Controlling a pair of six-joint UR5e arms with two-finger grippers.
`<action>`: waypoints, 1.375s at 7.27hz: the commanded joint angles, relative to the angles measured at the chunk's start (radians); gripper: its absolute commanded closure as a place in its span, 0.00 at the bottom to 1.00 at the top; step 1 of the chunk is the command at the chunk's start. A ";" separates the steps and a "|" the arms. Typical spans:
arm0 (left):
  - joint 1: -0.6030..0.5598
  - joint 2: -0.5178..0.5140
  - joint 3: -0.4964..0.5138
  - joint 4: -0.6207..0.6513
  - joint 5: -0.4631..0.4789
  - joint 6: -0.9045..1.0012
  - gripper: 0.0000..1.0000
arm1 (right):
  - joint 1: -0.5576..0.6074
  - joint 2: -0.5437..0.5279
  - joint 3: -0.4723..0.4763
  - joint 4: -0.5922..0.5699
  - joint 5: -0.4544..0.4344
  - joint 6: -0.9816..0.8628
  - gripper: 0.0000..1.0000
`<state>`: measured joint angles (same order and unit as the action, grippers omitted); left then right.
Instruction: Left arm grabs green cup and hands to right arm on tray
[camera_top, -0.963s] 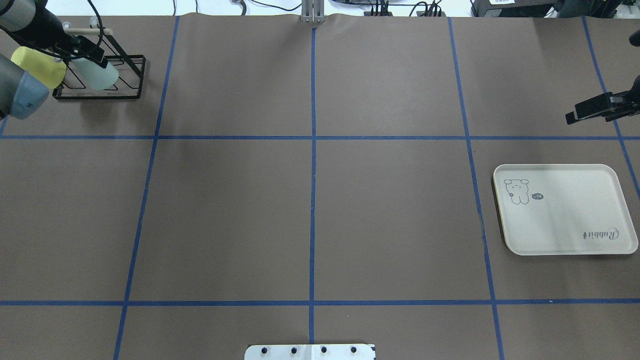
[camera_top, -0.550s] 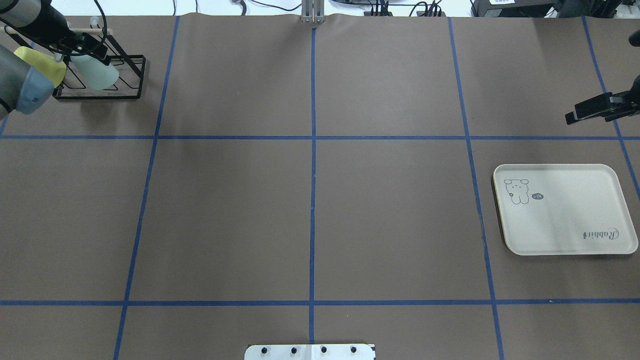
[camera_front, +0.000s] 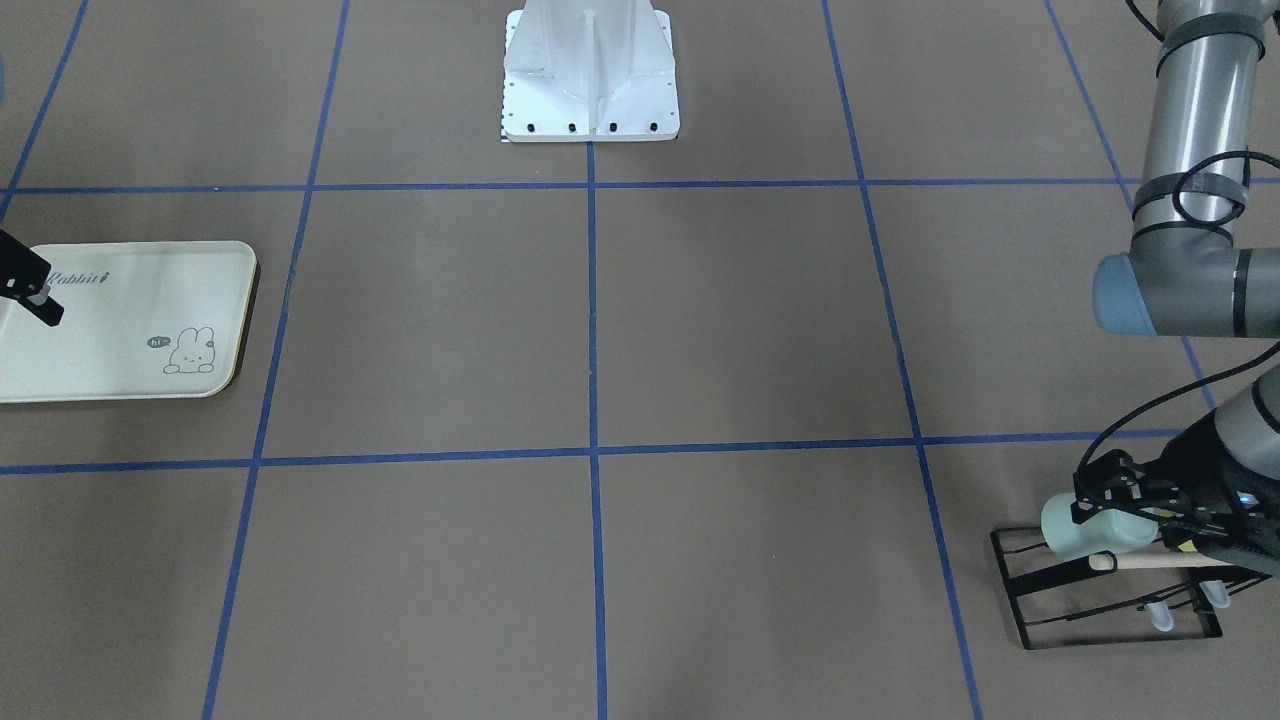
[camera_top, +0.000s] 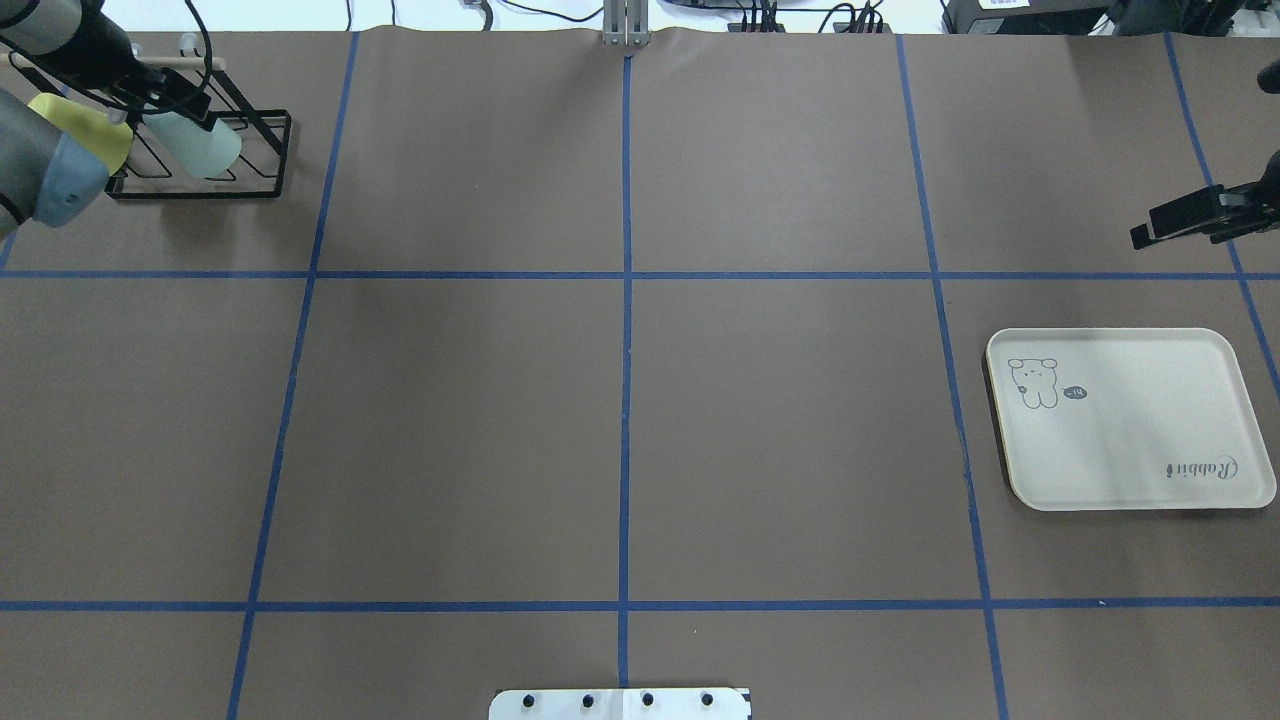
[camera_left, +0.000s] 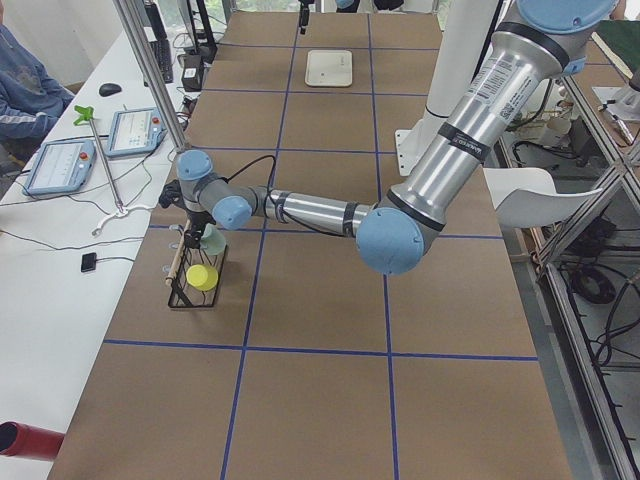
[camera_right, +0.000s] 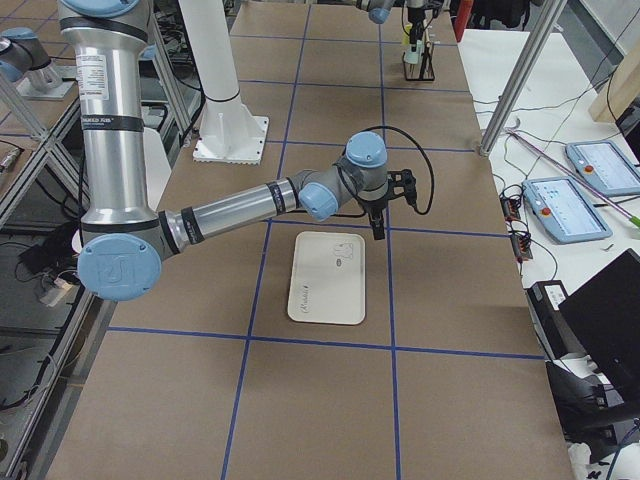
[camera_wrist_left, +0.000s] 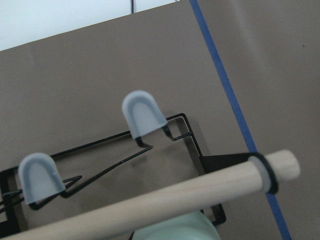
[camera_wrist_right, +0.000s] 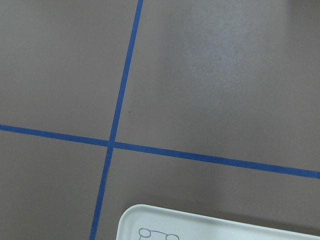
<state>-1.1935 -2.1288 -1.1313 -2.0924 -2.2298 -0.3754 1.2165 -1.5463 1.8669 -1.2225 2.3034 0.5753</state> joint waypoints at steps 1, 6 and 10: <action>0.000 0.001 -0.001 0.000 -0.001 0.001 0.37 | 0.000 0.000 0.000 0.000 0.001 0.000 0.00; -0.035 0.009 -0.062 0.003 -0.011 0.003 1.00 | 0.000 0.000 0.000 0.000 0.001 0.000 0.00; -0.086 0.081 -0.406 0.274 -0.074 0.004 1.00 | 0.002 -0.003 0.001 0.000 0.004 0.000 0.00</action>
<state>-1.2671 -2.0851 -1.4148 -1.9004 -2.2899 -0.3714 1.2178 -1.5485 1.8682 -1.2226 2.3064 0.5759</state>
